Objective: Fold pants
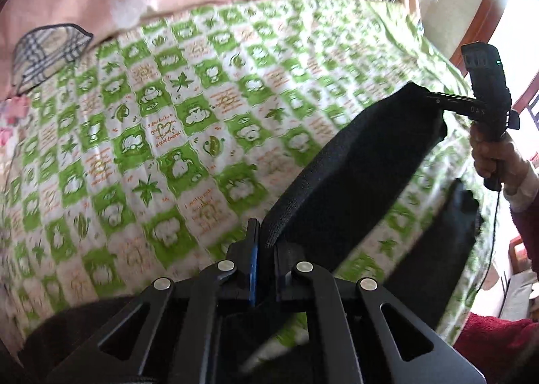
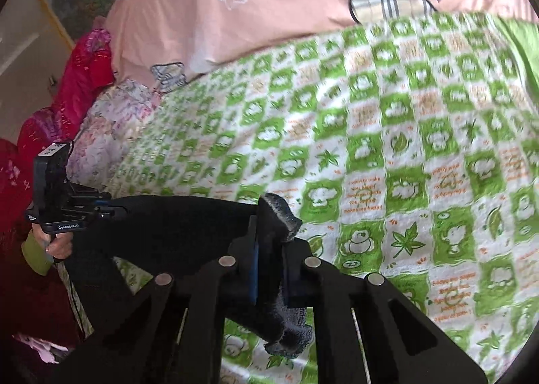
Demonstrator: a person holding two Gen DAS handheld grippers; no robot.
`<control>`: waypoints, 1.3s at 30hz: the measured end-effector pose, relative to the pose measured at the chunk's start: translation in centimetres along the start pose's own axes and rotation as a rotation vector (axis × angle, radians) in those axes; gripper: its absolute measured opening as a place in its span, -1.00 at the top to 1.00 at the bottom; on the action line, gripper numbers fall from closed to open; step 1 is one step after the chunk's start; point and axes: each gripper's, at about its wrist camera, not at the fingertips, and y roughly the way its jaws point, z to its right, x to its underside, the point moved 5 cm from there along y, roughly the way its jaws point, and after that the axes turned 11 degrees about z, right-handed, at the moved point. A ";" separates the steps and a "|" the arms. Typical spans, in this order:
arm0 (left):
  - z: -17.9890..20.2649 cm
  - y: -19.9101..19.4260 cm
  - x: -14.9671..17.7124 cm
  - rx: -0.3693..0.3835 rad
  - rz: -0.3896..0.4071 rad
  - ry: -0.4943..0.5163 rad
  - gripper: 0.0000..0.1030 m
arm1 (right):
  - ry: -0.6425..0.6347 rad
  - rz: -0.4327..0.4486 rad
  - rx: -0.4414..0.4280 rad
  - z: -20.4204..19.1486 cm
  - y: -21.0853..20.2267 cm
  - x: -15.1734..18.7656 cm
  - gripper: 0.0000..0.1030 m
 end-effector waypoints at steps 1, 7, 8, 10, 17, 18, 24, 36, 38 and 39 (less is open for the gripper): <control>0.6 -0.8 0.2 0.004 0.013 -0.008 0.91 | -0.023 0.014 -0.012 -0.5 -0.7 0.0 0.79; 4.4 -3.8 2.7 0.017 0.060 -0.015 0.92 | -0.134 0.048 -0.034 -1.7 -3.7 2.3 0.79; 5.1 -4.3 3.3 0.022 0.068 -0.016 0.92 | -0.148 0.052 -0.037 -1.7 -4.1 2.8 0.79; 5.9 -4.8 4.3 0.030 0.079 -0.026 0.92 | -0.182 0.063 -0.038 -1.8 -5.2 3.9 0.79; 7.5 -5.8 8.3 0.041 0.079 -0.084 0.92 | -0.322 0.064 -0.007 -2.9 -8.2 7.1 0.79; 7.8 -5.9 8.8 0.042 0.081 -0.089 0.92 | -0.342 0.060 -0.005 -3.1 -8.6 7.6 0.79; 9.2 -7.1 10.9 0.044 0.099 -0.090 0.92 | -0.448 0.026 0.026 -4.3 -10.6 10.7 0.83; 11.1 -7.2 13.9 0.040 0.080 -0.063 0.90 | -0.519 -0.053 0.081 -4.7 -12.2 15.5 0.84; 11.2 -6.4 14.7 0.037 0.051 -0.063 0.87 | -0.517 -0.085 0.109 -4.2 -11.4 16.6 0.84; 11.2 -6.0 15.1 0.034 0.039 -0.066 0.86 | -0.508 -0.088 0.111 -4.1 -11.3 16.8 0.84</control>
